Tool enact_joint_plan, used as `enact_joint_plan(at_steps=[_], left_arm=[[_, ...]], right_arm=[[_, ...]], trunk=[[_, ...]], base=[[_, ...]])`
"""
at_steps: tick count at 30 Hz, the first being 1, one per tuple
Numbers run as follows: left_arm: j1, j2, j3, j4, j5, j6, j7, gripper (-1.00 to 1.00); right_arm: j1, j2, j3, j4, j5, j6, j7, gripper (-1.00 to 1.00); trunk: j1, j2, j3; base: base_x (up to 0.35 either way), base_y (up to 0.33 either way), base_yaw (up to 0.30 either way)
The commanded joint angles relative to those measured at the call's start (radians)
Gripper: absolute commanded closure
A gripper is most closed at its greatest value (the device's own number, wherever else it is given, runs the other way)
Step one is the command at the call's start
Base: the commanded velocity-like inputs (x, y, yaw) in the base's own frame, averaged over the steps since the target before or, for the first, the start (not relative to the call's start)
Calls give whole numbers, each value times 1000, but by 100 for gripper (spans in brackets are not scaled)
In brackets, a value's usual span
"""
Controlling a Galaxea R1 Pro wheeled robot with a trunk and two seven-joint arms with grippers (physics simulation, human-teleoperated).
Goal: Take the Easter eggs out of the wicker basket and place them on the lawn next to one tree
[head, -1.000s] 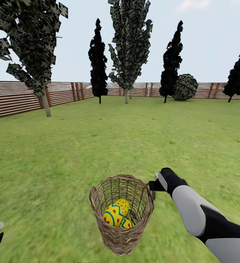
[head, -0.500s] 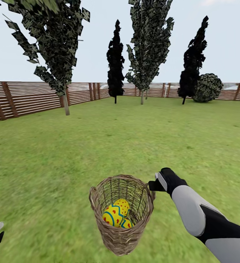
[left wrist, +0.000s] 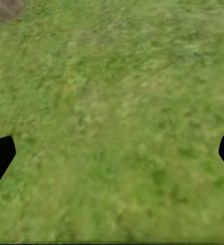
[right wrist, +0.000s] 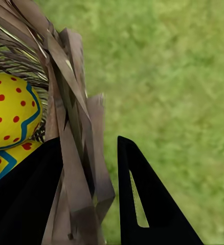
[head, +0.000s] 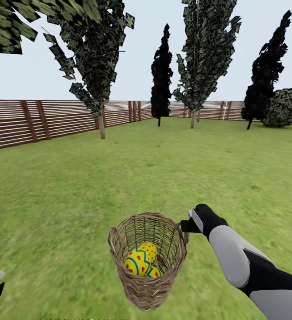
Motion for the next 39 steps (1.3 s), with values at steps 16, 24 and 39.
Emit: enact_joint_plan(at_steps=[16,24,39], left_arm=[[0,-3,1,16,5,0,-3,-100],[0,-3,1,15,5,-3,-3,-100],[0,-6,1,16,4,-3,-3,-100]], right_arm=[[-1,1,-11,-2,-3,4,3,100],[0,1,-11,-2,-3,4,5,100],[-1,1,-9,-2,-2,4,3,100]], trunk=[[-11,20,8],[-11,20,8],[-11,20,8]], base=[[0,0,287],[0,0,204],[-3,0,205]])
